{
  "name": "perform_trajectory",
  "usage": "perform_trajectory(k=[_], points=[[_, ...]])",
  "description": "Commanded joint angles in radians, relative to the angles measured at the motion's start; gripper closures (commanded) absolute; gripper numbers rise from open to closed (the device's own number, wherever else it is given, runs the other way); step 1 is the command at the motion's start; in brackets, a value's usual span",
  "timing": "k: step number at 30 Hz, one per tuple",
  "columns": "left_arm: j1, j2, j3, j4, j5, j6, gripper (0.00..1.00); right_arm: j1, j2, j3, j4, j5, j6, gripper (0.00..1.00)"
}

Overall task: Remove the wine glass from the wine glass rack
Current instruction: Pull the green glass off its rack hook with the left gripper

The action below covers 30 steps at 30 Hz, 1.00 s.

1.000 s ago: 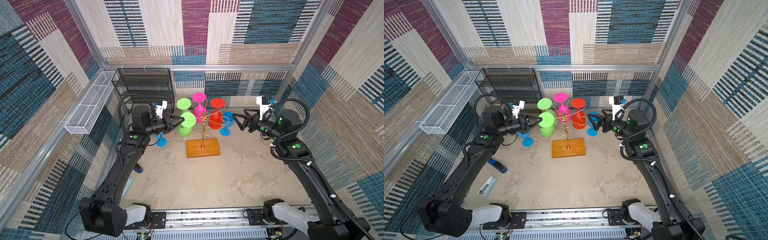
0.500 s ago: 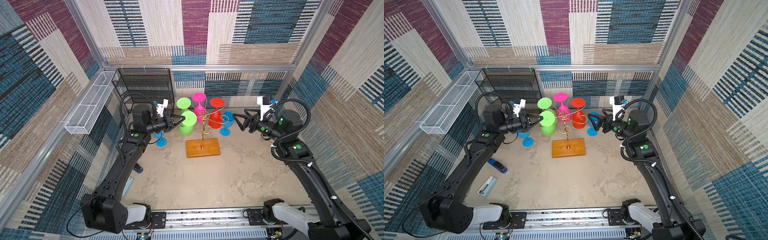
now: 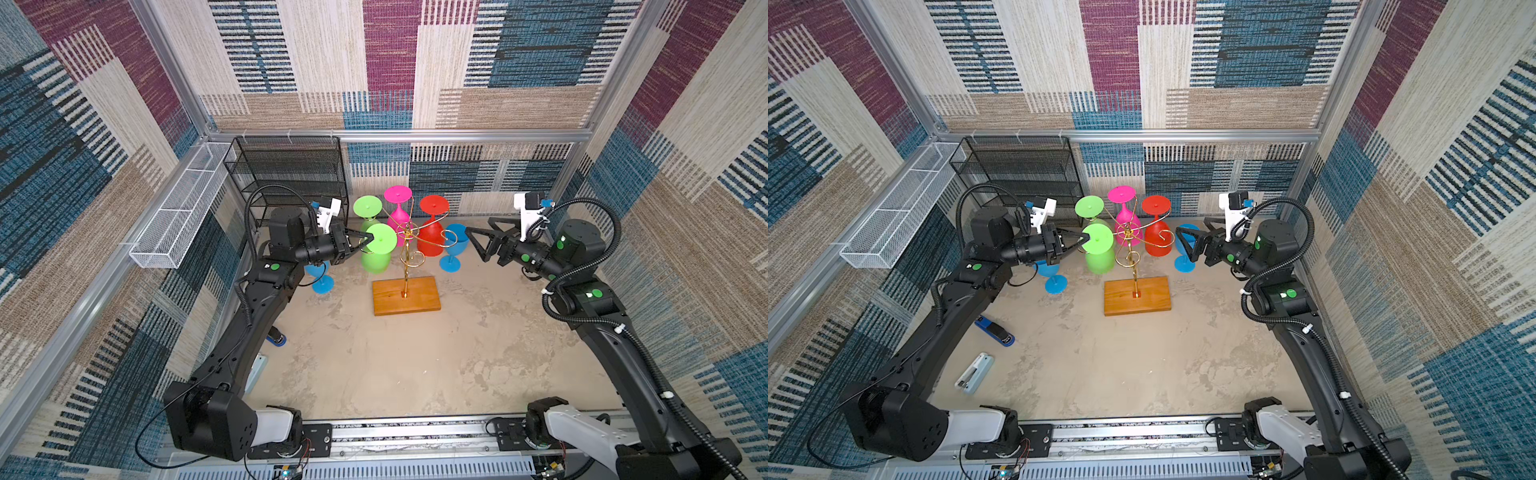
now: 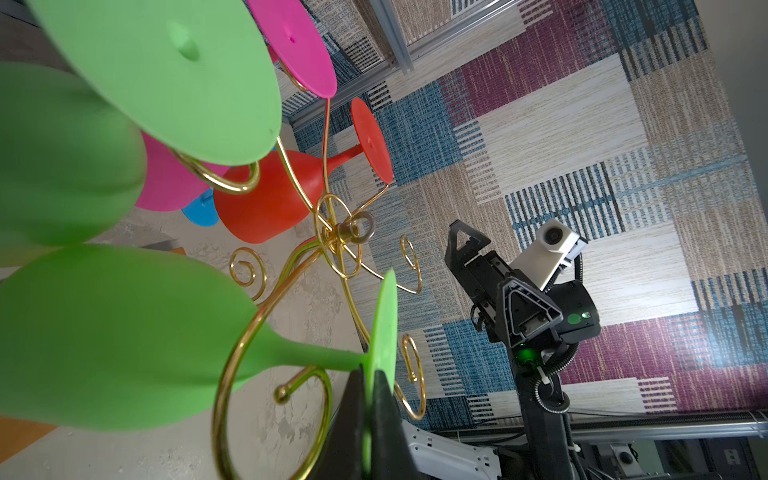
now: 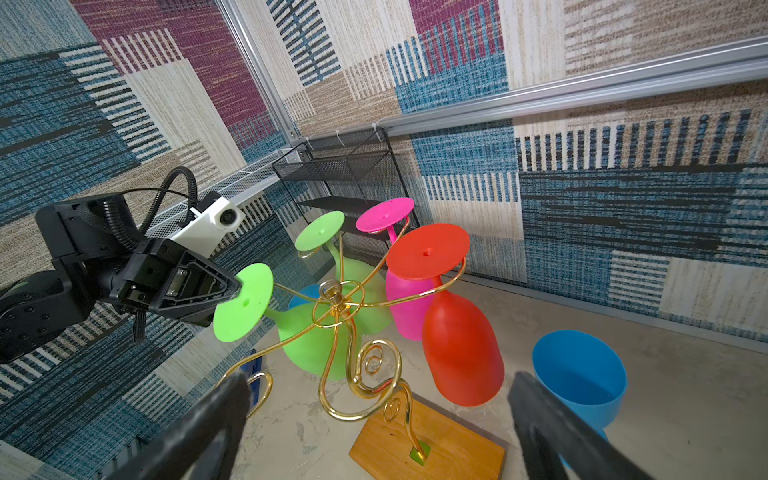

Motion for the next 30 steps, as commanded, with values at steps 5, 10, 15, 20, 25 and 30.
perform_trajectory(k=[5,10,15,20,25,30], points=[[0.0,-0.027,-0.003,-0.062,0.053,0.08,1.0,0.0,0.0,0.002,0.014,0.01,0.005,0.01],[0.0,-0.034,0.0,-0.101,0.061,0.111,1.0,0.001,0.0,0.001,0.012,0.013,0.003,0.01],[0.004,-0.04,0.013,-0.14,0.066,0.139,1.0,0.001,-0.004,-0.001,0.012,0.013,0.003,0.01],[0.029,-0.059,0.031,-0.228,0.064,0.193,1.0,0.001,-0.006,0.0,0.008,0.016,0.001,0.01],[0.067,-0.096,0.031,-0.317,0.09,0.244,1.0,0.001,-0.004,0.009,0.017,0.016,0.003,0.01],[0.108,-0.131,0.027,-0.391,0.133,0.29,1.0,0.001,0.007,0.026,0.012,0.017,-0.006,0.01]])
